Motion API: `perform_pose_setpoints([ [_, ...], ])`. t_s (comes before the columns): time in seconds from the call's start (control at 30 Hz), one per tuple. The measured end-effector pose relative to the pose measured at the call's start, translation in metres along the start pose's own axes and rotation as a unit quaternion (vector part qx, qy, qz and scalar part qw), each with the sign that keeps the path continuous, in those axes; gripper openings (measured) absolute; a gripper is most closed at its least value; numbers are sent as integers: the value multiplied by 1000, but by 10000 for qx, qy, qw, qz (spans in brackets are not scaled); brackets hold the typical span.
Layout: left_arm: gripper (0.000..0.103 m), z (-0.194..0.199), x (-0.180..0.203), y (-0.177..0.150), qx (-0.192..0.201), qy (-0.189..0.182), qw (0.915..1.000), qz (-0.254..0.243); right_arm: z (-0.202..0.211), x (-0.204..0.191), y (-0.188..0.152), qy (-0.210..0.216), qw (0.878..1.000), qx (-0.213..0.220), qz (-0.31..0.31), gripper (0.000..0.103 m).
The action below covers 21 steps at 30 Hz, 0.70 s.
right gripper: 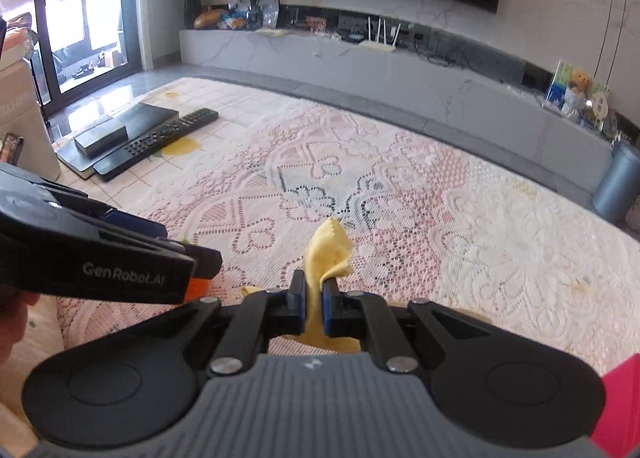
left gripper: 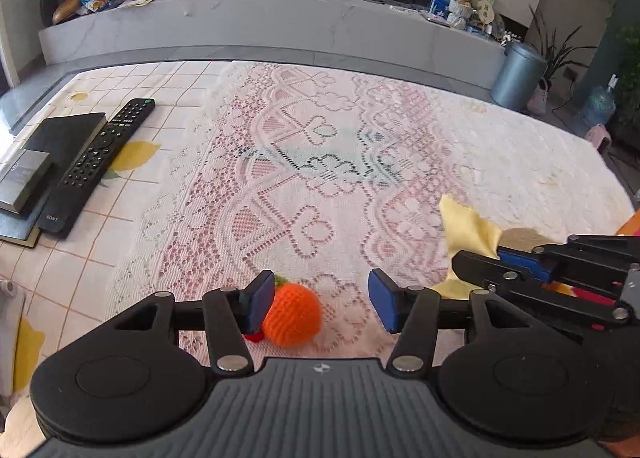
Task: Organize soft objects
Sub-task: 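Grasp the orange crocheted ball with the left tool while the right tool holds the yellow cloth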
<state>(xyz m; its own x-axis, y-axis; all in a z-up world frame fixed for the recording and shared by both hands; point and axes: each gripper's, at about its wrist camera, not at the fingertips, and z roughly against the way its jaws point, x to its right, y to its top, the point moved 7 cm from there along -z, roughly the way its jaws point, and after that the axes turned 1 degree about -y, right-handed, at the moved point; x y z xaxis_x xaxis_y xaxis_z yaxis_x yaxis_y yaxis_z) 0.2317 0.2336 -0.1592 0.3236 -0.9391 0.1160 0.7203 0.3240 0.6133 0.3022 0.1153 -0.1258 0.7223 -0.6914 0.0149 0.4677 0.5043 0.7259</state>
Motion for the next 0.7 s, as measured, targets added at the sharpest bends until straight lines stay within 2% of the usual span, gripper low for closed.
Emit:
perform_pose_setpoints([
  [0.17,68,-12,-4,-8,116,-7,9999,-3,-17,0,-8,109,9995,-269,-123,6],
  [0.3,68,-16,-3,-8,255,240,9992,-216,-25,-2,-14,151,9990,-379,-200,6],
  [0.5,68,-22,-13,-8,196,587,9979,-210,-27,-4,-16,185,9988,-404,-200,6],
  [0.7,56,-30,-20,-10,96,902,9955,-256,-28,-4,-17,188,9988,-412,-205,7],
])
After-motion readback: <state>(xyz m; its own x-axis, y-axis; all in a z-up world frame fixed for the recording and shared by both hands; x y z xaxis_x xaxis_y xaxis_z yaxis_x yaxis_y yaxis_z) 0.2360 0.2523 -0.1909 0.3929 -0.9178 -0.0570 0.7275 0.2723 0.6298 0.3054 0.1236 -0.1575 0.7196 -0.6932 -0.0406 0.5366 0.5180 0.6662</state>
